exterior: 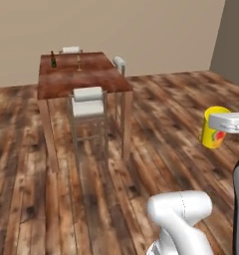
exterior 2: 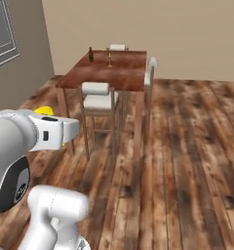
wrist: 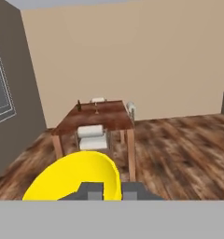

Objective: Open the cabinet directly in front. Then move the beer and the cup to the dining counter with the candle on it.

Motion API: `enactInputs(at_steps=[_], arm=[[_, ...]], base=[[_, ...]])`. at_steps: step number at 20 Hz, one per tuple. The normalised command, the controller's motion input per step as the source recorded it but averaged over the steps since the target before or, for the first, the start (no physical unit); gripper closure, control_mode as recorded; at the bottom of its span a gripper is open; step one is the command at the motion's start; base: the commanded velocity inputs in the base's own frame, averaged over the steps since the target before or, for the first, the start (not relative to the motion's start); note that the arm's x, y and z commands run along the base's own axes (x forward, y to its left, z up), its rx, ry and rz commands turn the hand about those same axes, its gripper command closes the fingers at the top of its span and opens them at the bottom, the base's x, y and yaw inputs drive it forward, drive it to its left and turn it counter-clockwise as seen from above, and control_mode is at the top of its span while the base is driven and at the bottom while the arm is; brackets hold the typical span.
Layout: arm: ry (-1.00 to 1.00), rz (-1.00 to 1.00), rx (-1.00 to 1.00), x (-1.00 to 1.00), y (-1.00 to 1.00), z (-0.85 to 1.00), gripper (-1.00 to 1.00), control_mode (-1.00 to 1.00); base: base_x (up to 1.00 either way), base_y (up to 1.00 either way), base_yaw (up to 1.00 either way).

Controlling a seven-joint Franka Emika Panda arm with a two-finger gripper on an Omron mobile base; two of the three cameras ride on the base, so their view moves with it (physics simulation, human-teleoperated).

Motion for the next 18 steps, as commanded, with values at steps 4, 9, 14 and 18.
enactInputs(at_steps=[4,9,14,18], arm=[[0.00,0.00,0.00,0.00,0.00,0.00,1.00,1.00],[0.00,0.00,0.00,0.00,0.00,0.00,1.00,1.00],[0.00,0.00,0.00,0.00,0.00,0.00,1.00,1.00],[0.00,0.00,0.00,0.00,0.00,0.00,1.00,1.00]], base=[[1.00,0.89,0.03],[1.00,1.00,0.02],[0.94,1.00,0.04],[0.92,1.00,0.03]])
